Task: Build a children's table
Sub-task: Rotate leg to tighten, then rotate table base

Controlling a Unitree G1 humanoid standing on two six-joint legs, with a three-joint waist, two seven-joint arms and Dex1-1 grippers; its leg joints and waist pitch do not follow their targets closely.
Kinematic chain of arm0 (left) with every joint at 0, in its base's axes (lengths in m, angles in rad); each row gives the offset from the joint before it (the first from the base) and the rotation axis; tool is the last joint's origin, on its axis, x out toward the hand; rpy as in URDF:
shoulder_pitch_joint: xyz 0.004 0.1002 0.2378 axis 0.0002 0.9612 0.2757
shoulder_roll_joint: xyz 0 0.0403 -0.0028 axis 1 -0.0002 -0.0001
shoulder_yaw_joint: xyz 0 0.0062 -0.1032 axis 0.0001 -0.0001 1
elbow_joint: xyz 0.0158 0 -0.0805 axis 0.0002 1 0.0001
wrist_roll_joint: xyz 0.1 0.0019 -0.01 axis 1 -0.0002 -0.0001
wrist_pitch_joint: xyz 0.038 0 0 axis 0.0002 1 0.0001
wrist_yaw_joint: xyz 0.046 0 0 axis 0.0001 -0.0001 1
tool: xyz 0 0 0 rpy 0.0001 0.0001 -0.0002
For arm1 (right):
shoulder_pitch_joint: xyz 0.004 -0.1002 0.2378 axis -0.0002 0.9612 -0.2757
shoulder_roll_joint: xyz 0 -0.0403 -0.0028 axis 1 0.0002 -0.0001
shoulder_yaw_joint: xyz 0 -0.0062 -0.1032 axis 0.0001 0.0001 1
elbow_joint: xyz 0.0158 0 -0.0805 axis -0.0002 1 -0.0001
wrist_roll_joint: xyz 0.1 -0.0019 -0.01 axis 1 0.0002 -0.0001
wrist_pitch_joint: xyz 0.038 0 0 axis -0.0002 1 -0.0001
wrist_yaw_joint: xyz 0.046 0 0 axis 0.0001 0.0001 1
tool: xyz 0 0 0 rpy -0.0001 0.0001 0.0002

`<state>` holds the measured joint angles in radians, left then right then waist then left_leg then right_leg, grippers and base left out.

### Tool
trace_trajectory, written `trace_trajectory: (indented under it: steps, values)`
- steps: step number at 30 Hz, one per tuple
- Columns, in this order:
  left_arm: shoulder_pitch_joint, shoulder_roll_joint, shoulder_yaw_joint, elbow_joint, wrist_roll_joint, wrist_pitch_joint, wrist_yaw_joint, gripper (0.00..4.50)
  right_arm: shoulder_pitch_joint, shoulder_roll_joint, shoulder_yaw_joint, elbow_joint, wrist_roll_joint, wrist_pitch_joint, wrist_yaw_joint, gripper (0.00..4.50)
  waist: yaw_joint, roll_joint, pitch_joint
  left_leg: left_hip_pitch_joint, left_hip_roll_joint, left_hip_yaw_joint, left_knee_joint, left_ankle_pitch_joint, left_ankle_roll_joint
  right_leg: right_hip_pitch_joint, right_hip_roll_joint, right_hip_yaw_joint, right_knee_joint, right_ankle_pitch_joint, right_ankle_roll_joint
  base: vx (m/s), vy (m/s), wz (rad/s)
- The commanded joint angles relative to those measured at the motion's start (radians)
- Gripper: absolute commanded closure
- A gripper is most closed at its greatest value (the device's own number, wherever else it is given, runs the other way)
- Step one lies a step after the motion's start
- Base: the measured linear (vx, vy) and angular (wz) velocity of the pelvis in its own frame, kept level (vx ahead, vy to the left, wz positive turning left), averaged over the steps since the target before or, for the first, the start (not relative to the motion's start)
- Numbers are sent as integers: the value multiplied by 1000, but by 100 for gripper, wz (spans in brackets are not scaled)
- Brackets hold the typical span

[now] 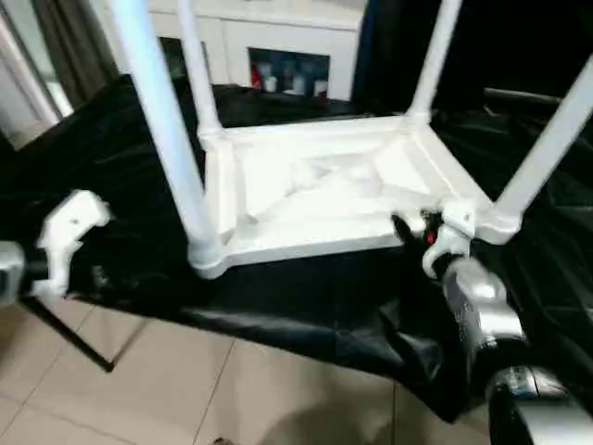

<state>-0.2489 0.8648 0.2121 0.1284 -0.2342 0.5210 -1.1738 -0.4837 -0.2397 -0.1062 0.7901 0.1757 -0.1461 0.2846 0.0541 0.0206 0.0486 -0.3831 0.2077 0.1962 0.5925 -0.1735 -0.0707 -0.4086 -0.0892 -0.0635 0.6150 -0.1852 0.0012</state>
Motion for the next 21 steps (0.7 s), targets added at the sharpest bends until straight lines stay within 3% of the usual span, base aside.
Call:
trace_trajectory:
  steps: [1,5,6,9,10,15,16,21]
  values:
    - [-26,-19,67,27,-49,-28,30,4,41,-12,-32,-85,-5,48,-44,149,-1,15,-62,33,14,-7,-72,-262,4,39,-32,38,-65,-168,-241,0,0,0]
    - [-76,-124,88,63,-109,-107,80,4,122,-19,-69,-166,-14,137,-132,149,10,16,-55,41,14,-8,-79,-338,-28,34,-35,40,-78,-245,-215,0,0,0]
    - [-98,-173,80,70,-116,-122,114,4,140,-22,-73,-183,-24,154,-168,149,9,12,-53,37,13,-11,-81,-361,-35,38,-38,39,-79,-283,-202,0,0,0]
    - [-124,-214,67,87,-100,-138,163,4,148,-25,-70,-195,-43,159,-197,149,3,8,-54,33,11,-15,-83,-369,-41,41,-39,38,-86,-352,-158,0,0,0]
    - [-141,-242,61,102,-90,-151,191,4,154,-24,-71,-208,-50,164,-222,149,3,7,-55,37,10,-14,-80,-368,-41,37,-38,38,-88,-351,-155,0,0,0]
    - [-182,-328,39,131,-104,-183,226,4,172,-19,-103,-257,-96,234,-374,149,-2,0,-59,25,7,-13,-78,-292,-32,45,-37,38,-83,-302,-144,0,0,0]
    - [-188,-346,30,134,-112,-187,227,4,168,-18,-109,-252,-85,250,-376,149,-2,0,-60,28,7,-12,-76,-291,-31,42,-36,39,-82,-293,-144,0,0,0]
    - [-197,-370,13,128,-139,-173,213,4,156,-20,-96,-231,-86,268,-361,149,-10,0,-65,21,6,-10,-71,-252,-10,48,-35,38,-73,-200,-168,0,0,0]
